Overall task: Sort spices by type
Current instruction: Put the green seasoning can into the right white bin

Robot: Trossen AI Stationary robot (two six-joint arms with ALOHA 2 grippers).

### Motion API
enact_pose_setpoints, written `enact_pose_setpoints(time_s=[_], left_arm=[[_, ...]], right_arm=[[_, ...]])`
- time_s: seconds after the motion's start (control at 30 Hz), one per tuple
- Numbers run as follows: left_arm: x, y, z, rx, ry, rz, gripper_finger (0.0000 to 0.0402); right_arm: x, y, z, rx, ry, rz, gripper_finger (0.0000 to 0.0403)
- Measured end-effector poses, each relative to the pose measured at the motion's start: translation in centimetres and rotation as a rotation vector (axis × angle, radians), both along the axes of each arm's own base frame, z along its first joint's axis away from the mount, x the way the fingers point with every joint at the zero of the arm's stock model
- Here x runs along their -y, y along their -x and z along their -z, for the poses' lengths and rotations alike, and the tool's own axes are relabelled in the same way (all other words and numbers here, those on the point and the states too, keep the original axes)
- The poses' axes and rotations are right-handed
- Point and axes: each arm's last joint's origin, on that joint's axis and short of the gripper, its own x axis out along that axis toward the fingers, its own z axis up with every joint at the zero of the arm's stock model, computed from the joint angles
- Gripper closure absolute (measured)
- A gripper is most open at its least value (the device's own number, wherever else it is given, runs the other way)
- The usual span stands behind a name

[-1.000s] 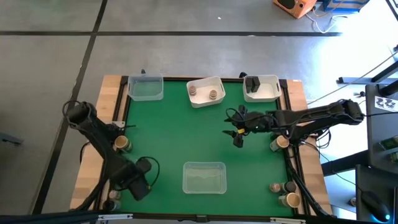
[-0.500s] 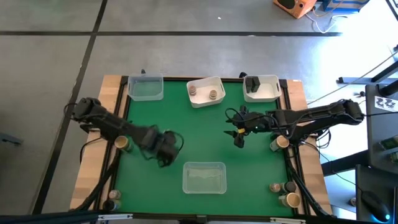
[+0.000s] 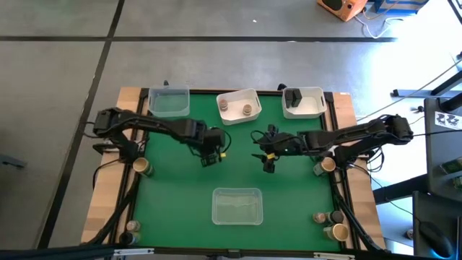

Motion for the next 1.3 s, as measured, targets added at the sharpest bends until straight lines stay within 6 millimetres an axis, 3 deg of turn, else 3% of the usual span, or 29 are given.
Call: enact_pose_setpoints(time_s=[0.2, 0.33, 0.6, 0.83, 1.13, 1.3], left_arm=[[-1.8, -2.0, 3.3, -0.036, 0.067, 0.023, 0.0274], [-2.0, -2.8, 4.2, -0.016, 0.108, 0.033, 0.0274], [-2.9, -2.9, 4.1, 0.012, 0.121, 0.004, 0.0274], [-4.3, -2.8, 4.0, 0.037, 0.162, -0.018, 0.0273], [-5.0, -2.6, 3.9, 0.042, 0.190, -0.067, 0.0182], [-4.5, -2.8, 2.3, 0.091, 0.191, -0.071, 0.0155]], right_arm=[[0.6, -1.4, 1.2, 0.004, 0.026, -0.033, 0.0162], [0.7, -2.3, 2.1, 0.007, 0.007, -0.050, 0.0162], [0.6, -3.6, 3.9, -0.001, -0.015, -0.072, 0.0162], [0.7, -3.7, 3.9, 0.019, 0.004, -0.048, 0.0162], [0.7, -3.9, 3.6, 0.057, -0.005, -0.042, 0.0162], [0.7, -3.9, 3.6, 0.057, -0.005, -0.043, 0.0162]])
